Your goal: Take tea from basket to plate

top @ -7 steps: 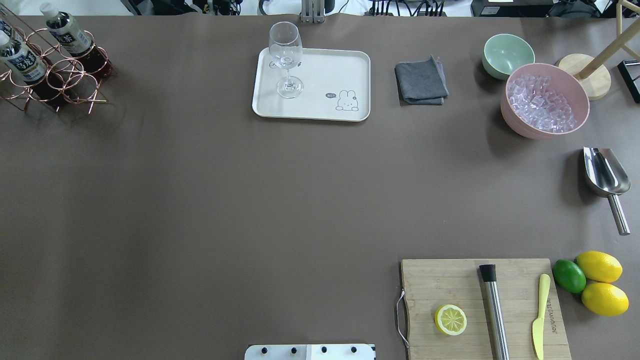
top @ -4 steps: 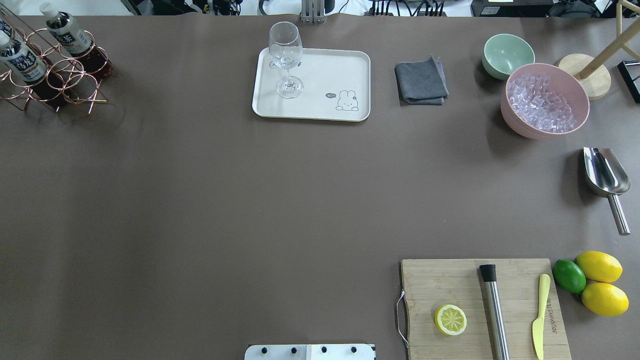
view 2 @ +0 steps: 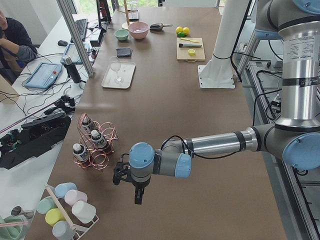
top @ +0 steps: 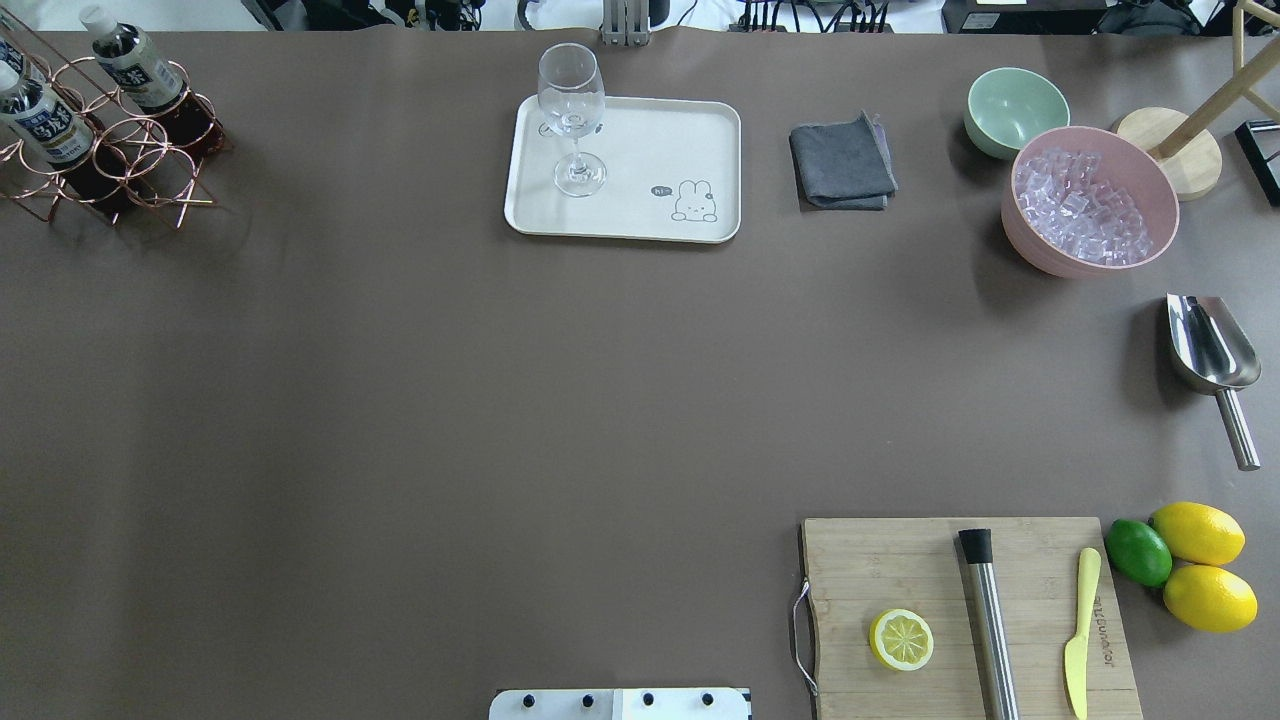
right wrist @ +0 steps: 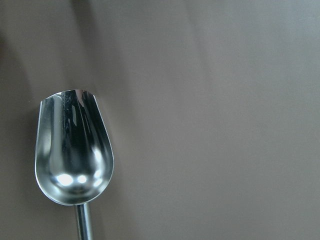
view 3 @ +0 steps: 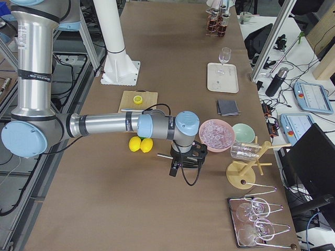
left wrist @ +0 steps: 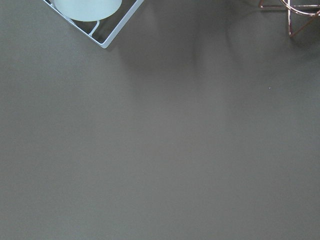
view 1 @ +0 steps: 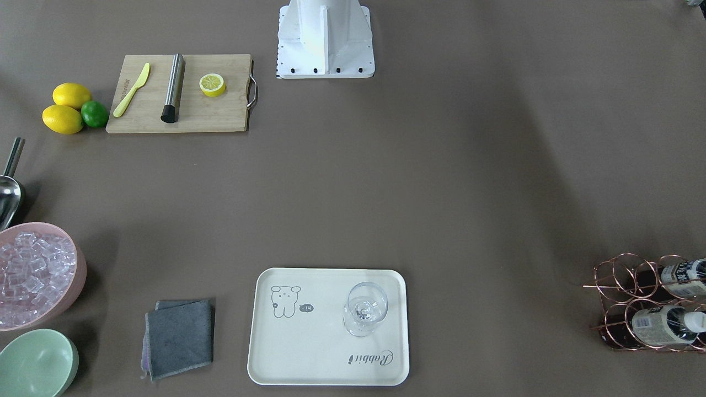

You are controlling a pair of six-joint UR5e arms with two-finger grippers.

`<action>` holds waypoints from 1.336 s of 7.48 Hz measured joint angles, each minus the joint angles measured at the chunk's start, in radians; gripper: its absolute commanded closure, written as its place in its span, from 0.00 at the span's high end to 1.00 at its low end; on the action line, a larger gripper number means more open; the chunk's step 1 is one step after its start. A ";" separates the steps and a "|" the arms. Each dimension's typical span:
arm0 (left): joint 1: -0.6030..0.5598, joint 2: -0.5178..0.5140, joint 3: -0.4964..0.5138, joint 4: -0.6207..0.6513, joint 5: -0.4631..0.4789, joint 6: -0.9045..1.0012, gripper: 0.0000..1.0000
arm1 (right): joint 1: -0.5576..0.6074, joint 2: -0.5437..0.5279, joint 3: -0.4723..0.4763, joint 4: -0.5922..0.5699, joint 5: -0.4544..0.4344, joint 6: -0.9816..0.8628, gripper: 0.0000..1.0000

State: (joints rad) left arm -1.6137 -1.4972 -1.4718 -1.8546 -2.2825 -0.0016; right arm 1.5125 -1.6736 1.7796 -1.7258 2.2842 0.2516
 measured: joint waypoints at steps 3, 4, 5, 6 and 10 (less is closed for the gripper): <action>0.000 0.000 0.001 0.001 0.000 0.000 0.98 | 0.001 0.000 0.000 0.000 0.002 0.000 1.00; 0.000 0.000 0.001 0.001 0.000 0.000 0.98 | 0.001 0.000 0.000 0.000 0.003 0.000 1.00; 0.000 0.000 0.001 0.001 0.000 0.000 0.98 | 0.000 0.000 0.000 0.000 0.003 0.000 1.00; 0.000 0.000 0.001 0.001 0.000 0.000 0.98 | 0.000 0.000 0.000 0.000 0.003 0.000 1.00; 0.000 0.000 -0.005 0.000 -0.024 0.000 0.98 | 0.000 0.000 0.000 0.000 0.003 0.000 1.00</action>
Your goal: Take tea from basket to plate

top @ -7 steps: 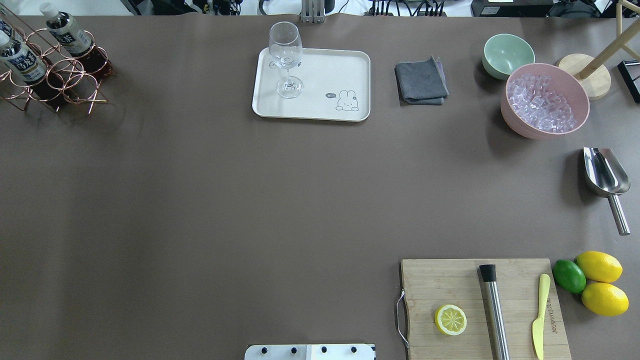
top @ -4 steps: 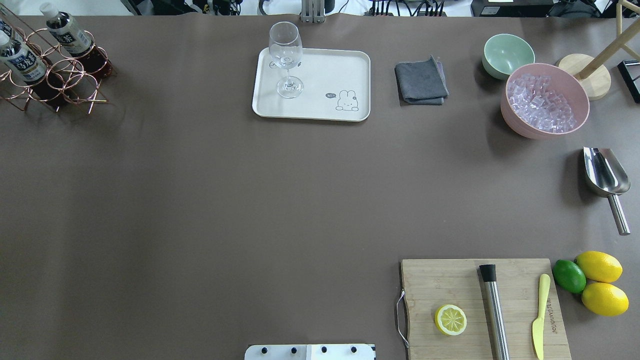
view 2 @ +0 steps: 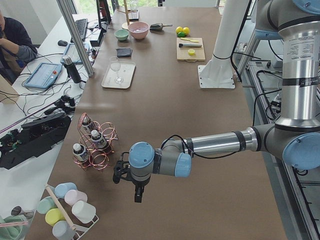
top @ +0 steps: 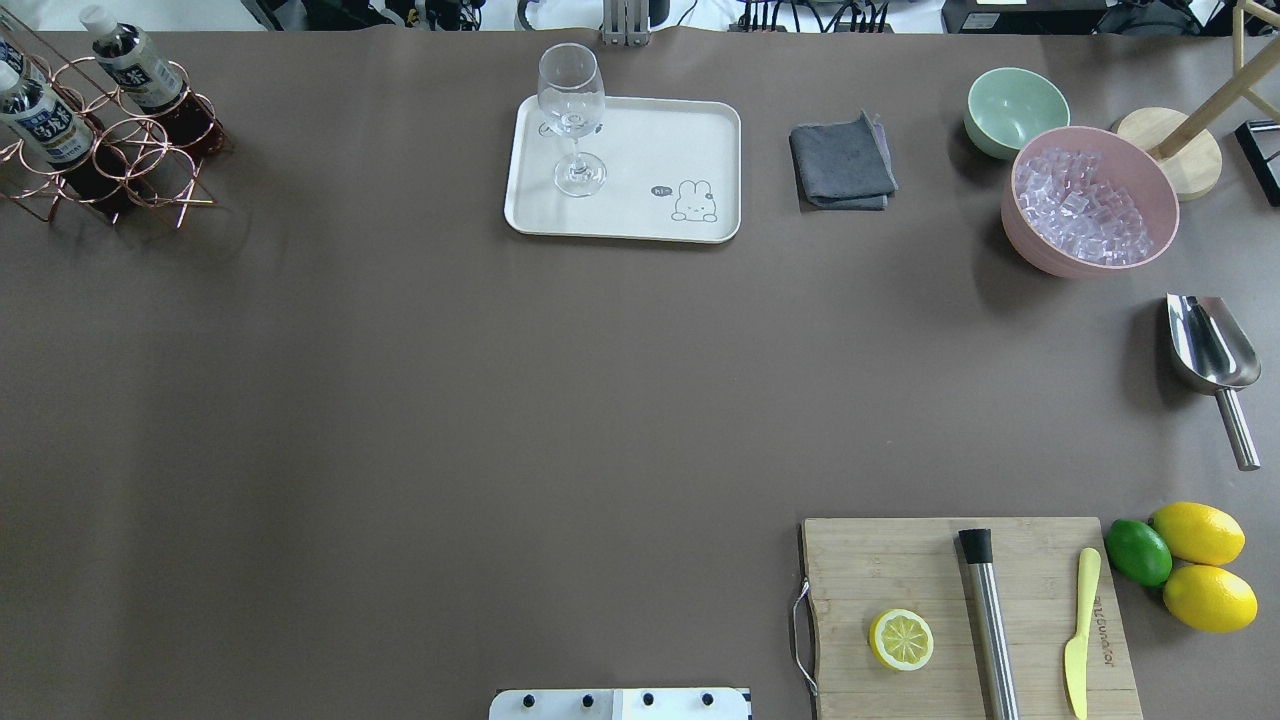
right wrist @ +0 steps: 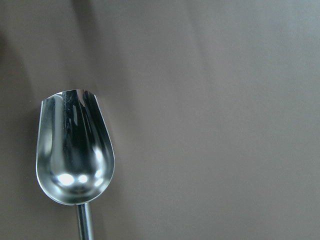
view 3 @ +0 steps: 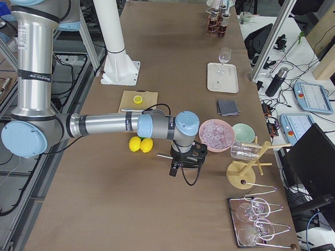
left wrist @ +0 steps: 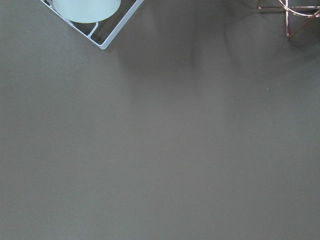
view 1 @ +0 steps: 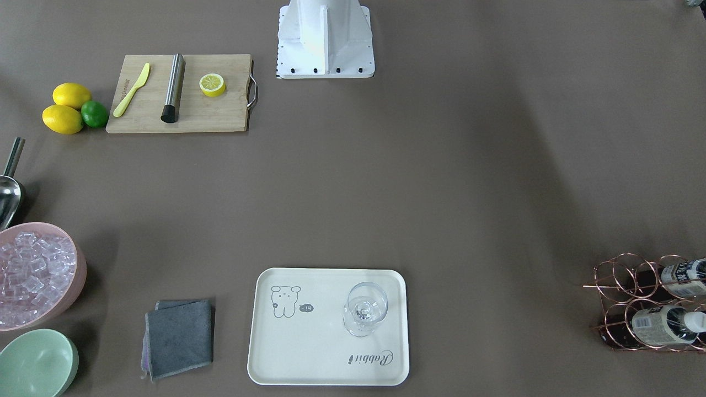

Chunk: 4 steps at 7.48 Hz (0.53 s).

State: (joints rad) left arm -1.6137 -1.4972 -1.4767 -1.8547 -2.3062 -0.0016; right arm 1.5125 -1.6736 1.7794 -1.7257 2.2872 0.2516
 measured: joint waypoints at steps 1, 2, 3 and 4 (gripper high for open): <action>0.000 0.000 -0.004 0.000 -0.025 -0.001 0.98 | 0.000 0.000 0.000 0.000 0.000 0.000 1.00; -0.001 0.000 -0.014 0.000 -0.047 -0.001 0.98 | 0.000 0.000 -0.001 0.000 0.000 0.000 1.00; -0.003 0.002 -0.028 0.003 -0.069 -0.002 0.98 | 0.000 0.000 -0.001 0.000 0.000 0.000 1.00; -0.003 0.000 -0.037 0.019 -0.080 -0.004 0.98 | 0.000 0.000 -0.001 0.000 0.000 0.000 1.00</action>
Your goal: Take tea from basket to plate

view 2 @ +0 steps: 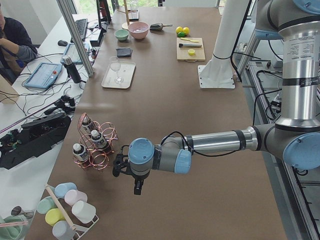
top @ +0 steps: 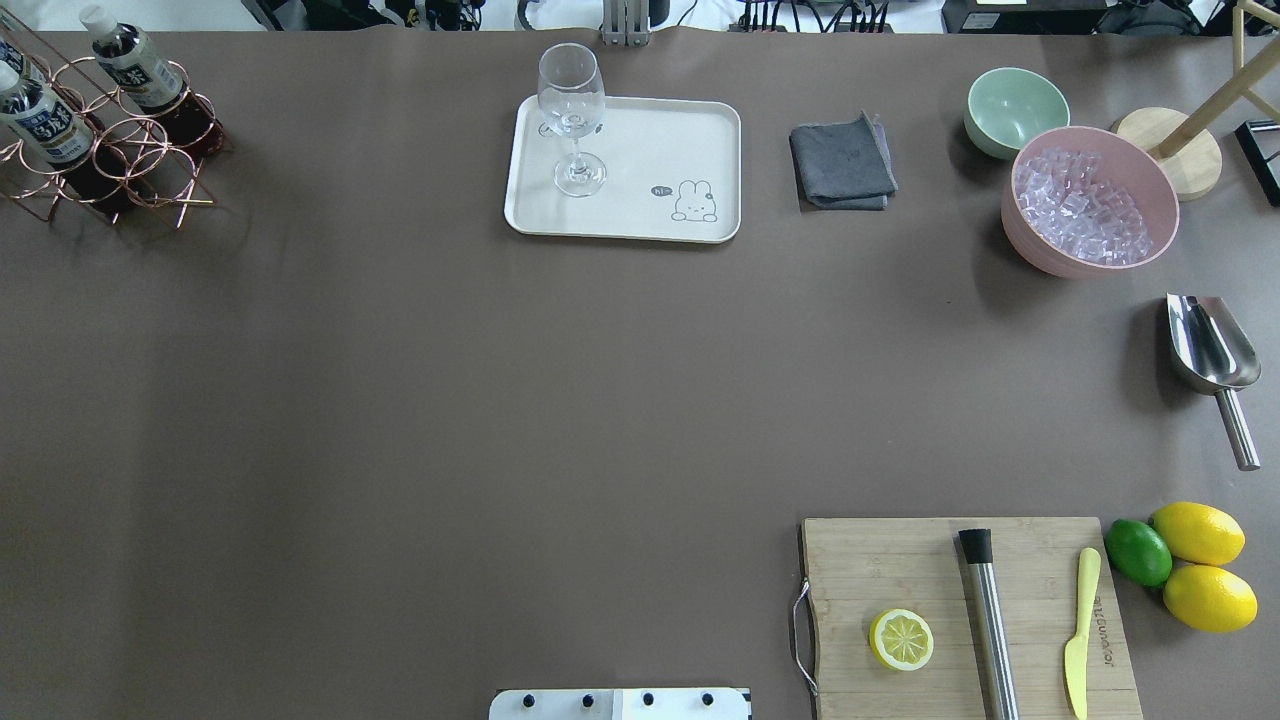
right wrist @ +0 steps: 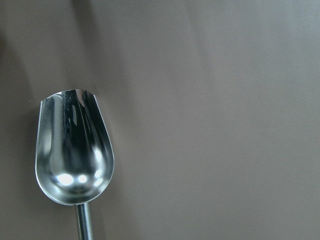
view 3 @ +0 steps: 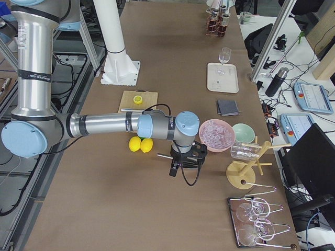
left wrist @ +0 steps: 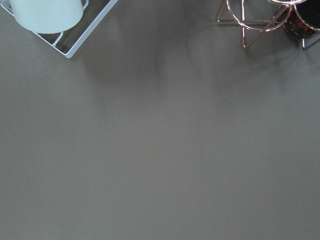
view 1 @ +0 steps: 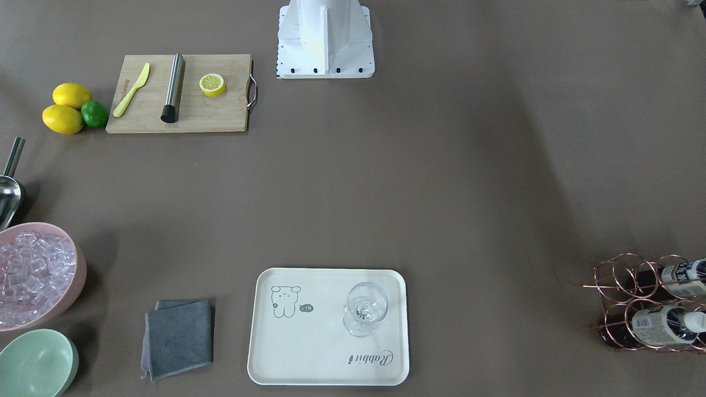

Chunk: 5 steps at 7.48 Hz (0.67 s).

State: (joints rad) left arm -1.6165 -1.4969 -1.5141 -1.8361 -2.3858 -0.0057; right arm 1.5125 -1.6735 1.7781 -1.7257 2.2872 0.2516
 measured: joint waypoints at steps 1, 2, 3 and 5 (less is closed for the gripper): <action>0.001 -0.008 -0.020 0.042 -0.004 -0.003 0.98 | 0.000 0.000 0.000 0.000 0.000 0.000 1.00; 0.004 -0.033 -0.059 0.131 -0.003 -0.004 0.98 | 0.001 0.000 0.000 0.000 0.000 0.000 1.00; 0.011 -0.083 -0.102 0.253 0.002 -0.005 0.98 | 0.001 0.000 0.000 0.000 0.000 0.000 1.00; 0.046 -0.147 -0.153 0.377 0.009 0.000 0.98 | 0.000 0.000 0.000 0.000 0.000 0.000 1.00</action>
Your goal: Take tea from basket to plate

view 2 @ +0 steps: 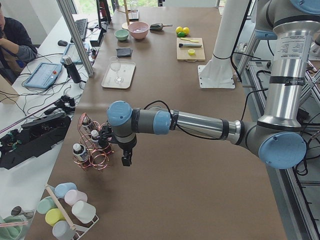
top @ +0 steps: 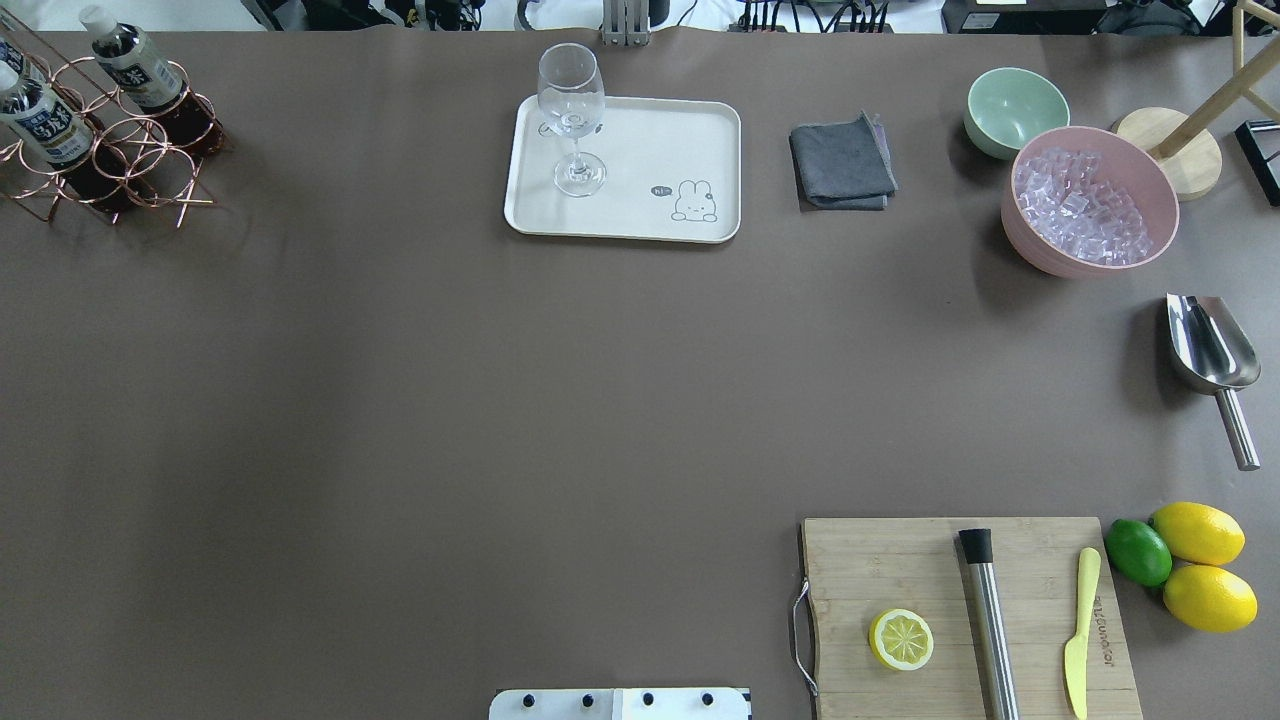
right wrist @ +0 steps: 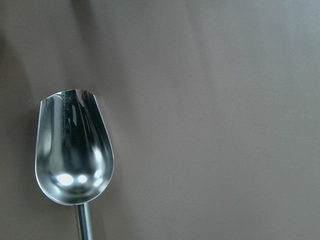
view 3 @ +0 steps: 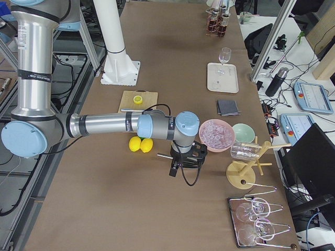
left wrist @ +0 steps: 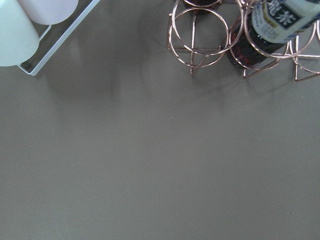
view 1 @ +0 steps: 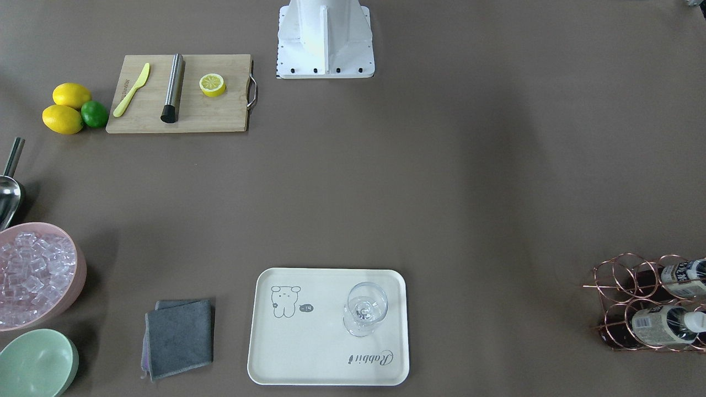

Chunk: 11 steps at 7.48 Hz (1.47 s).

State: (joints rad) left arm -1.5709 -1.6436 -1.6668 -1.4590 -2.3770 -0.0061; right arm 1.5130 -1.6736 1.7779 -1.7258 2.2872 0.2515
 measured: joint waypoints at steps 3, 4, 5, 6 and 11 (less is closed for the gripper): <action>0.025 -0.010 -0.035 -0.010 0.023 0.168 0.98 | 0.000 0.001 -0.001 0.000 -0.001 0.000 1.00; 0.028 -0.004 -0.039 -0.020 0.055 0.379 0.98 | 0.000 0.001 -0.001 0.000 -0.001 0.000 1.00; 0.037 -0.024 -0.031 -0.027 0.084 0.545 0.98 | -0.001 0.001 -0.001 0.000 0.000 0.000 1.00; 0.054 -0.057 -0.021 -0.029 0.105 0.682 0.98 | -0.001 0.000 -0.001 0.000 0.000 0.000 1.00; 0.101 -0.319 0.089 0.079 0.156 1.198 0.98 | 0.002 -0.001 -0.002 0.000 -0.002 0.000 1.00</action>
State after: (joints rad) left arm -1.4703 -1.9622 -1.5781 -1.3800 -2.2207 1.1923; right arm 1.5149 -1.6746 1.7756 -1.7257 2.2851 0.2516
